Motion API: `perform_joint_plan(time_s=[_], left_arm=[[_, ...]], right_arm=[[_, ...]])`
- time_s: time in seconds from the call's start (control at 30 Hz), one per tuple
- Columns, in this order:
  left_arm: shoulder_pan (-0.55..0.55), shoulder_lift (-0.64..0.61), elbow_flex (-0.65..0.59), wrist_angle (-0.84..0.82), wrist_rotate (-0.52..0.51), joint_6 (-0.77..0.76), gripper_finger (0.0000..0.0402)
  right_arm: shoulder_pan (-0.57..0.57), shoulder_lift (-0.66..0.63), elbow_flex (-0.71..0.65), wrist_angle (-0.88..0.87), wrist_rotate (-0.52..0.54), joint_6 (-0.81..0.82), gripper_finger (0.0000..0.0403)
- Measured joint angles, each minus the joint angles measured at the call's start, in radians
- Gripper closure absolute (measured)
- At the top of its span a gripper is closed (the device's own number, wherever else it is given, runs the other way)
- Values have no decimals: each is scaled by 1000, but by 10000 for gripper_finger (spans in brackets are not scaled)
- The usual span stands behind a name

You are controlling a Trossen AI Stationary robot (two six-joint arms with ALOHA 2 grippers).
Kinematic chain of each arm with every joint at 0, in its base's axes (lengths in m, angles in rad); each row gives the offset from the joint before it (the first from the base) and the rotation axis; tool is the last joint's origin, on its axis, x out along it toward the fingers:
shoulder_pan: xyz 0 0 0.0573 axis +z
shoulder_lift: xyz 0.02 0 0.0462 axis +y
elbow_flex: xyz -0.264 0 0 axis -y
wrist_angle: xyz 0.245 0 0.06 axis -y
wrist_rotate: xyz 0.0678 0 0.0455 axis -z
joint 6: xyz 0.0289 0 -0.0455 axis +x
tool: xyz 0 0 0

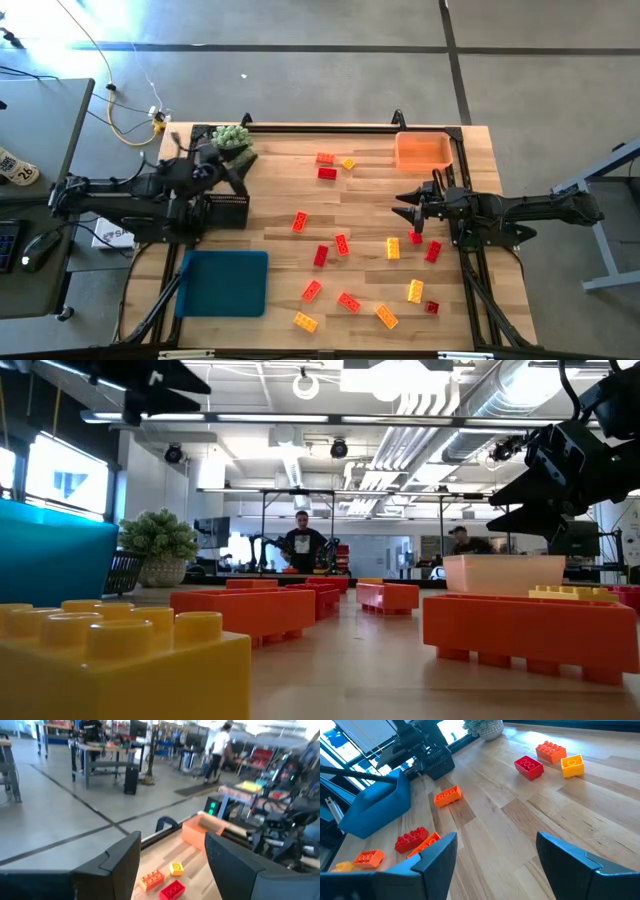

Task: Sort & place blocks by color
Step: Put the orange game piece into the blue bin

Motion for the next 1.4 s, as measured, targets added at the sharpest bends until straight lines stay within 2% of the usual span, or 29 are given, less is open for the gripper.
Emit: perform_joint_plan(time_s=[0.27, 0.43, 0.63, 0.83, 1.13, 1.4], left_arm=[[0, 243, 160, -16, 2, -60, 194], [0, 366, 265, -147, 10, -156, 194], [0, 505, 352, -348, 106, -327, 194], [0, 618, 362, -425, 182, -470, 194], [0, 761, 362, -417, 296, -576, 194], [31, 783, 362, -363, 372, -620, 194]], right_arm=[[0, 0, 0, 0, 0, 0, 143], [0, 0, 0, 0, 0, 0, 143], [0, 0, 0, 0, 0, 0, 143], [0, 0, 0, 0, 0, 0, 143], [0, 0, 0, 0, 0, 0, 143], [0, 0, 0, 0, 0, 0, 143]])
